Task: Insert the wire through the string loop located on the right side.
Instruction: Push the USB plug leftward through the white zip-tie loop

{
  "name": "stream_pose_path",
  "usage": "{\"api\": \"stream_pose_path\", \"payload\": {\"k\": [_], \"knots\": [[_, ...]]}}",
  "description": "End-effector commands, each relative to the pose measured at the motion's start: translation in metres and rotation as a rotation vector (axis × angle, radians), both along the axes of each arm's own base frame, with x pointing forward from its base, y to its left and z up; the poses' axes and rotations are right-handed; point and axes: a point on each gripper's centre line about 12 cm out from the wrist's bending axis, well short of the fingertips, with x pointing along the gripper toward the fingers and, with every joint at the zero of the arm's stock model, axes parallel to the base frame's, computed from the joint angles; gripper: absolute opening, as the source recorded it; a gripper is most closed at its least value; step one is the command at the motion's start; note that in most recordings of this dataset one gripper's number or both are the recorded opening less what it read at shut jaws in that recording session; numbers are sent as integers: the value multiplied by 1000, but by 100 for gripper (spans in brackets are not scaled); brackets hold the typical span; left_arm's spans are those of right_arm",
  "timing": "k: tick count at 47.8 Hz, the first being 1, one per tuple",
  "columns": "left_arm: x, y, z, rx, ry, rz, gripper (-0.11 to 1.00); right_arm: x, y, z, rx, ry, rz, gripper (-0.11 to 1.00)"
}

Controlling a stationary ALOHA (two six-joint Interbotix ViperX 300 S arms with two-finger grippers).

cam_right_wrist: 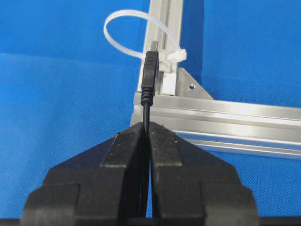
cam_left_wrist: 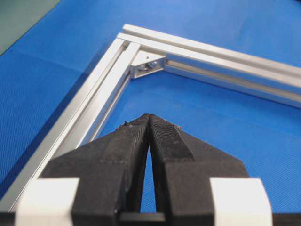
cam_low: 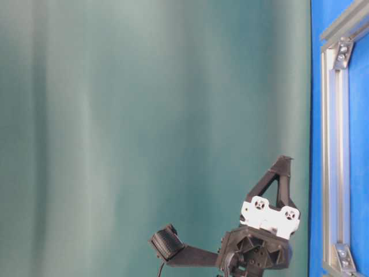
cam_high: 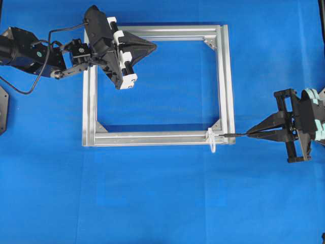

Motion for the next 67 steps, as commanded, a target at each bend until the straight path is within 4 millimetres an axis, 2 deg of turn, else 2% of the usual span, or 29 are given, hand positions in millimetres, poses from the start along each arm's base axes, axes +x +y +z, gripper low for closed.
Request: {"api": "stream_pose_path", "payload": {"k": [1,40,53,67], "knots": [[2,-1,16,16,-47,-5,0,3,0,4,3,-20,-2,-3],[1,0,15,14,-46,-3,0,5,1,5,4,-21,-2,-3],[2,-1,16,13,-49,-5,0,22,4,2,-4,-8,-5,-3],[2,-1,16,9,-51,-4,0,59,12,-1,-9,-21,-12,-3]]}}
